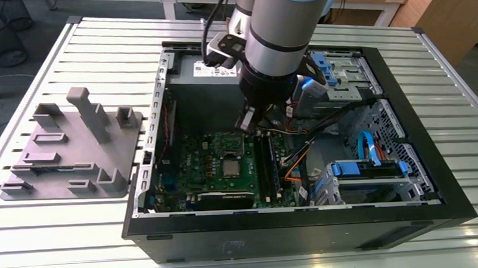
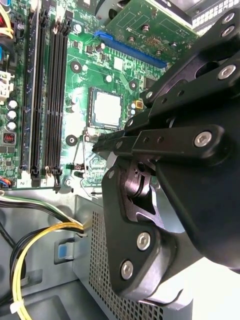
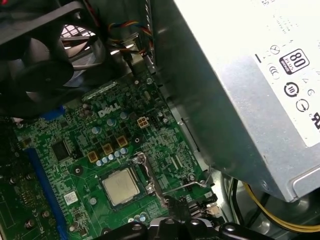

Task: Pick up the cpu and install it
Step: 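Close the cpu cover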

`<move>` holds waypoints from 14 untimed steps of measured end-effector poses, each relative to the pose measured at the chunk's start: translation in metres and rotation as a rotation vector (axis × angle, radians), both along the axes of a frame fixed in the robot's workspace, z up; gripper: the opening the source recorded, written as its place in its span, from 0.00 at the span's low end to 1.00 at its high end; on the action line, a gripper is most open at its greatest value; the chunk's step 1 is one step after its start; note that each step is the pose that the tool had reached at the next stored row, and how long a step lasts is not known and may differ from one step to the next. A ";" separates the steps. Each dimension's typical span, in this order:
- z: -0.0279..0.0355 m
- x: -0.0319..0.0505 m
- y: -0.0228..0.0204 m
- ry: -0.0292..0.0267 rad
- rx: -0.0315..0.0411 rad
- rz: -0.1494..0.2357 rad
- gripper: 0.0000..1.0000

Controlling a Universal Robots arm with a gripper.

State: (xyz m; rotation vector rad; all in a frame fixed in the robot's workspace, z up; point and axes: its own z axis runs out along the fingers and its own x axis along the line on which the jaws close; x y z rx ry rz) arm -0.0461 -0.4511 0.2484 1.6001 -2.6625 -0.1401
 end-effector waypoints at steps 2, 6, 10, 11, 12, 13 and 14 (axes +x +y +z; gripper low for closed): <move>0.0000 0.0000 -0.0008 0.0000 0.0000 0.004 0.11; 0.0000 -0.0001 -0.0022 0.0000 -0.0001 0.011 0.11; 0.0000 -0.0001 -0.0036 0.0000 -0.0005 0.018 0.11; 0.0000 -0.0001 -0.0039 0.0000 -0.0007 0.020 0.11; 0.0000 -0.0001 -0.0043 0.0001 -0.0009 0.021 0.11; 0.0000 -0.0001 -0.0047 0.0000 -0.0010 0.023 0.11; 0.0000 -0.0001 -0.0051 0.0000 -0.0012 0.025 0.11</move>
